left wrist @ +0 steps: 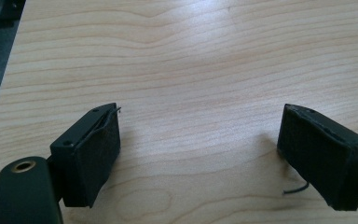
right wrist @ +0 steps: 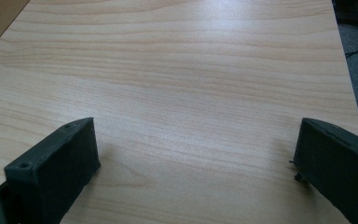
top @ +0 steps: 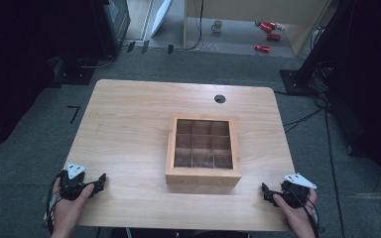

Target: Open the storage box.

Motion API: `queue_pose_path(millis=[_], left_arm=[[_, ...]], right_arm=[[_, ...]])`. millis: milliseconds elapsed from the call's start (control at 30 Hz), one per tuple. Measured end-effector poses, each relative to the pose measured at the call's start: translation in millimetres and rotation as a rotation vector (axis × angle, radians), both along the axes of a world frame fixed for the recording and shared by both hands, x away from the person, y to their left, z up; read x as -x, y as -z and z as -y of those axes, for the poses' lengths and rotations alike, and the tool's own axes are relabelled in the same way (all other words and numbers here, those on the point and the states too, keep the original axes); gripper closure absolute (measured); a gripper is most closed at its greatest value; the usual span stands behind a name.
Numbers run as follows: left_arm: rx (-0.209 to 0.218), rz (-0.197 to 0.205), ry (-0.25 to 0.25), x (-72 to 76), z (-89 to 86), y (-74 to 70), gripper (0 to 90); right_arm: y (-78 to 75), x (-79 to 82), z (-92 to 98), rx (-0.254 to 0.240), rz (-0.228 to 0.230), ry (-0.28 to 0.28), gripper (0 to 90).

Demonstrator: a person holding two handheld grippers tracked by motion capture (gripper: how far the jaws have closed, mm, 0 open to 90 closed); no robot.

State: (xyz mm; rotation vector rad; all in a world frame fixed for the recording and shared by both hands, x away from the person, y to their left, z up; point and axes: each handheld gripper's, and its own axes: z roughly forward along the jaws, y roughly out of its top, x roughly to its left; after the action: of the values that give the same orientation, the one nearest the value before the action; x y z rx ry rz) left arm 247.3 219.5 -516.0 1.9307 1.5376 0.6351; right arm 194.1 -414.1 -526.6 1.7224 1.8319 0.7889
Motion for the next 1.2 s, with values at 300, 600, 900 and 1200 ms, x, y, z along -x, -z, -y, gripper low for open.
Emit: queue_pose_path(millis=[300,600,900,1200], left_arm=[[0.095,0.017,0.040,-1.8,19.7,-12.0,9.7],[0.150,0.047,0.103,1.5,43.9,-24.0,9.7],[0.167,0.069,0.184,7.1,72.9,-37.6,11.2],[0.156,0.072,0.258,7.5,99.1,-42.6,12.8]], right_arm=[[0.0,-0.1,-1.8,0.003,0.002,0.014,0.0],[-0.2,-0.7,-1.5,0.002,-0.001,0.008,0.0],[-1.9,-1.4,-5.3,0.006,-0.016,0.039,0.0],[-17.1,2.0,-15.2,0.006,0.015,0.022,1.8]])
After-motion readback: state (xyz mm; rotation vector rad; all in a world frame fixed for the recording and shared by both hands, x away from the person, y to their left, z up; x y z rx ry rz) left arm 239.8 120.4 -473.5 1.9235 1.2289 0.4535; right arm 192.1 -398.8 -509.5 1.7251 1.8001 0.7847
